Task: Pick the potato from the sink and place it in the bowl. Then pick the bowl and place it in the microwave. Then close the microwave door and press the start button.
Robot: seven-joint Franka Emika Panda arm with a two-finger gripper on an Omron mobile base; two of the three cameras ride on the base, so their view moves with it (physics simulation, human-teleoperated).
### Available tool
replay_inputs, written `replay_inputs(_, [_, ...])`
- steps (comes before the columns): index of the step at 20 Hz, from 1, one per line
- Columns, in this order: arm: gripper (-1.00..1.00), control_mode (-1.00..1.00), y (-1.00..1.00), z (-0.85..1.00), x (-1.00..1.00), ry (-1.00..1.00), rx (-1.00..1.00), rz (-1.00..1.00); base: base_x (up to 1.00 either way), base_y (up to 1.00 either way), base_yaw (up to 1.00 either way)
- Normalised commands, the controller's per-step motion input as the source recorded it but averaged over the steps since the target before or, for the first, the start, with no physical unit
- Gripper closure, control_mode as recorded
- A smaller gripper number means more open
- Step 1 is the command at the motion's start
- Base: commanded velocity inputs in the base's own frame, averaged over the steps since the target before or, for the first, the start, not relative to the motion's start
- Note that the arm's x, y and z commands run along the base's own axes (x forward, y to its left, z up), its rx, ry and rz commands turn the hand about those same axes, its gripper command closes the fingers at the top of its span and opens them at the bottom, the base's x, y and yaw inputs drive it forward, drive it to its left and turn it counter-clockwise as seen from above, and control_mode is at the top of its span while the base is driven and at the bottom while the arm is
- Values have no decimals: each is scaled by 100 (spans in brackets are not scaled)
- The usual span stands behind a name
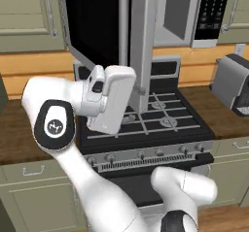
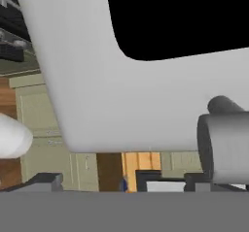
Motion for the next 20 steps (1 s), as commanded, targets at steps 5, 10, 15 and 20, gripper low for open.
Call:
replay_inputs(5, [-100, -100, -97, -30, 54, 7, -6, 47, 0, 0, 0])
replay_inputs(10, [-100, -100, -75, -1, 80, 12, -4, 43, 0, 0, 0])
replay_inputs(15, [-100, -100, -10, 0, 100, 14, -6, 14, 0, 0, 0])
replay_inputs(20, [-100, -100, -16, 2, 100, 26, 0, 0, 0, 0, 0])
